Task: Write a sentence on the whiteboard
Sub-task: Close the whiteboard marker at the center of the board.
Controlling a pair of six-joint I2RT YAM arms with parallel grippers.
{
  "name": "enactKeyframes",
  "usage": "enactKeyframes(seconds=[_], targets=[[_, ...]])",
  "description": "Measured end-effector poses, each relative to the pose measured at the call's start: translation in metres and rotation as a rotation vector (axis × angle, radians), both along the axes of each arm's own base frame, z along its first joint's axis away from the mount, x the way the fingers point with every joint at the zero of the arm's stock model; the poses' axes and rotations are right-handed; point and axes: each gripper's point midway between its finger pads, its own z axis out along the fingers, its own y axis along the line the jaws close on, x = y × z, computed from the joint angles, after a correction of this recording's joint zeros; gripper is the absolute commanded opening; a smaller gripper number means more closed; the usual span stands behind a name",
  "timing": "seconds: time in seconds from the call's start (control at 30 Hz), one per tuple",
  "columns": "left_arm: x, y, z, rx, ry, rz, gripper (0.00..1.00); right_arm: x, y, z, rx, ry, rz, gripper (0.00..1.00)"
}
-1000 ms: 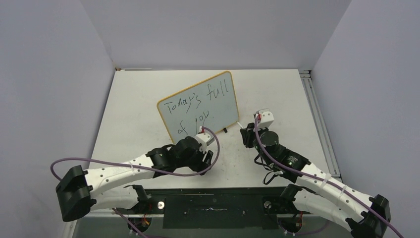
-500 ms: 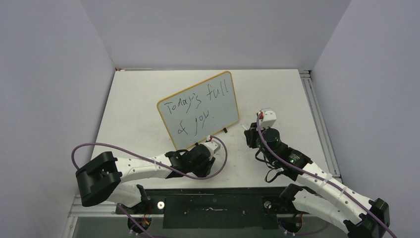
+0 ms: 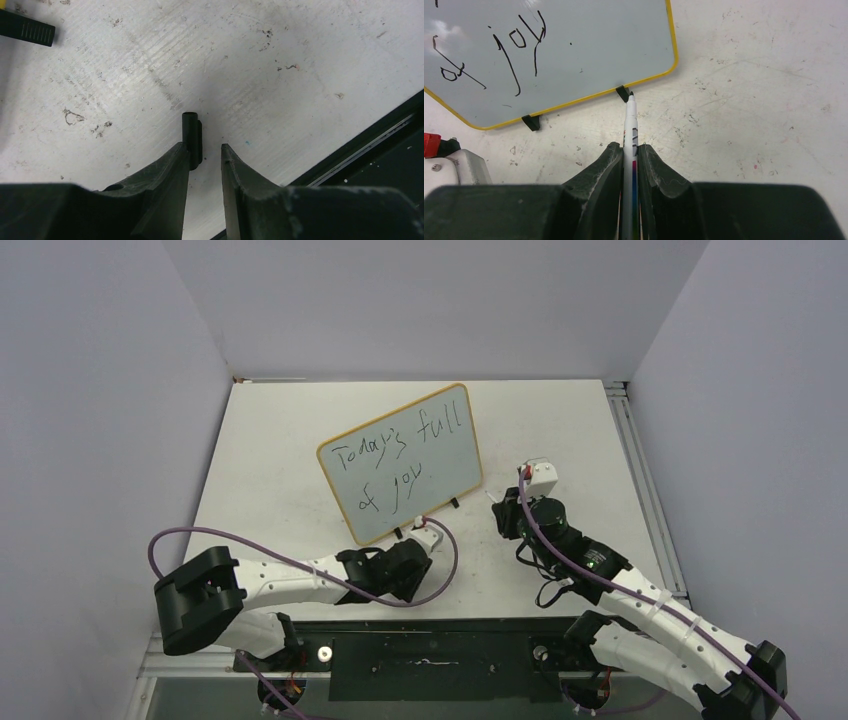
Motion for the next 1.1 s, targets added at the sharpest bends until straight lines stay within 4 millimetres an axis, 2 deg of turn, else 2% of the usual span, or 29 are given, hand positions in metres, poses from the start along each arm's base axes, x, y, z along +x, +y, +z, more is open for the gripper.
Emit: enactKeyframes(seconds=[0.57,0.63,0.73,0.83,1.1], targets=[[-0.007,0.013,-0.013,0.041,0.017,0.039,0.20,-0.002,0.002,0.003,0.012,-0.003,0.014,0.05],[-0.008,0.013,-0.013,0.047,0.007,0.038,0.13,-0.002,0.002,0.003,0.013,-0.003,0.016,0.05],[-0.010,0.012,-0.014,0.052,0.000,0.036,0.10,-0.002,0.003,0.003,0.013,-0.002,0.019,0.05],[-0.011,0.009,-0.013,0.051,0.001,0.044,0.00,-0.003,0.003,0.003,0.014,-0.002,0.021,0.05],[-0.015,0.010,-0.011,0.052,-0.003,0.076,0.00,-0.006,0.009,0.002,0.020,0.007,0.059,0.05]])
